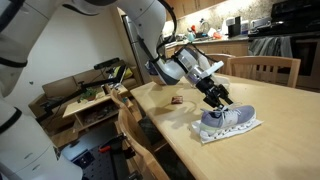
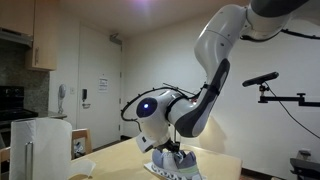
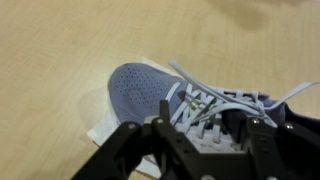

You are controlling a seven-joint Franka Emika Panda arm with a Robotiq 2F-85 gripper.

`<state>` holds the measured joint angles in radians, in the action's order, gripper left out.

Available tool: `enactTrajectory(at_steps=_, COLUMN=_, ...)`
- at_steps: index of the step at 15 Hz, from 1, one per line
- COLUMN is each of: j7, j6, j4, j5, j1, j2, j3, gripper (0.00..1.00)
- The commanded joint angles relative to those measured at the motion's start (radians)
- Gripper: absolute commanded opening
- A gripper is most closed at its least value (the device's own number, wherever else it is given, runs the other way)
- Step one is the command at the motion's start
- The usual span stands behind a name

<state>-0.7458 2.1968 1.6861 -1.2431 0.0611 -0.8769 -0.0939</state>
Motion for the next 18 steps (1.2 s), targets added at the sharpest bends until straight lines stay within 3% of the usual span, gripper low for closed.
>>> enactTrajectory(at_steps=1, j7=-0.019, j6=0.014, j4=-0.012, j5=0.025, j1=-0.005, j2=-0.002, j3=-0.001, gripper=0.27)
enactTrajectory(at_steps=5, j7=-0.010, j6=0.010, j4=-0.006, j5=0.028, j1=0.000, j2=0.005, j3=0.000, gripper=0.01)
enactTrajectory(at_steps=18, j7=0.045, j6=-0.093, j4=0.028, j5=-0.015, j1=0.104, j2=0.059, j3=0.006, gripper=0.01)
